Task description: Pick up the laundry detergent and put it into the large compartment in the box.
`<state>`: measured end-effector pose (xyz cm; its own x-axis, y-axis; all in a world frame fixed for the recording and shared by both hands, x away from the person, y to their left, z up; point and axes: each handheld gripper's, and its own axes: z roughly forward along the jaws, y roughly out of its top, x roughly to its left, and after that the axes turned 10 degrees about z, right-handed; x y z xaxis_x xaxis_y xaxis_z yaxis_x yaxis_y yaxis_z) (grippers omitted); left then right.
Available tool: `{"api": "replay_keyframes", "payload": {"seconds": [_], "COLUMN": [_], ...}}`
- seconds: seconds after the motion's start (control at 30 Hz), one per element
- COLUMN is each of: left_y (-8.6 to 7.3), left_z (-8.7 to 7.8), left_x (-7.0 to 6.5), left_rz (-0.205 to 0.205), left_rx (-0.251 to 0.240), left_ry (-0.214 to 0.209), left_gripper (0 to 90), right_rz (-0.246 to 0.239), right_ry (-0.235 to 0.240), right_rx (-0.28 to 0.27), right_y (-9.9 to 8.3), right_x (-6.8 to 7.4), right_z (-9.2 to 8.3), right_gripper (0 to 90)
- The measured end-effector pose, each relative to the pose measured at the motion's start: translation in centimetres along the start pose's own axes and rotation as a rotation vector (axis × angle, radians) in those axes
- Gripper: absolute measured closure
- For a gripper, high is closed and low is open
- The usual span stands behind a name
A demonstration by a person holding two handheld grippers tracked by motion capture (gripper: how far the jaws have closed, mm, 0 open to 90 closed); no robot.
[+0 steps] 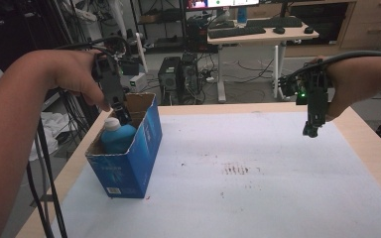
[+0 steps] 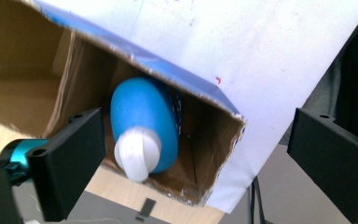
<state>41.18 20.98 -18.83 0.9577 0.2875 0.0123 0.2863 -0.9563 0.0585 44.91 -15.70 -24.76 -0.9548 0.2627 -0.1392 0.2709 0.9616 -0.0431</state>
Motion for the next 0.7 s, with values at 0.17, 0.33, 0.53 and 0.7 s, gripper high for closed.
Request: {"api": "replay_keyframes", "payload": {"seconds": [0.17, 0.33, 0.53, 0.7], "left_y": [1.5, 3.2, 5.2, 6.8], "left_z": [0.1, 0.7, 1.9, 3.1], "left_x": [-0.6, -1.5, -2.7, -3.6], "left_rz": [0.035, 0.104, 0.166, 0.217], "left_rx": [0.009, 0.025, 0.037, 0.034], "left_ry": [-0.011, -0.026, -0.056, -0.074], "left_gripper": [4.4, 4.4, 4.4, 4.4], "right_rz": [0.001, -0.003, -0.002, -0.007], "right_ry": [0.000, 0.001, -0.002, 0.002], "right_rx": [-0.005, 0.003, 0.005, 0.001], "right_y": [0.1, 0.1, 0.3, 0.6], "right_x": [0.1, 0.1, 0.2, 0.4], "right_z": [-0.1, 0.0, 0.0, 0.0], "right_gripper": [1.0, 1.0, 1.0, 1.0]}}
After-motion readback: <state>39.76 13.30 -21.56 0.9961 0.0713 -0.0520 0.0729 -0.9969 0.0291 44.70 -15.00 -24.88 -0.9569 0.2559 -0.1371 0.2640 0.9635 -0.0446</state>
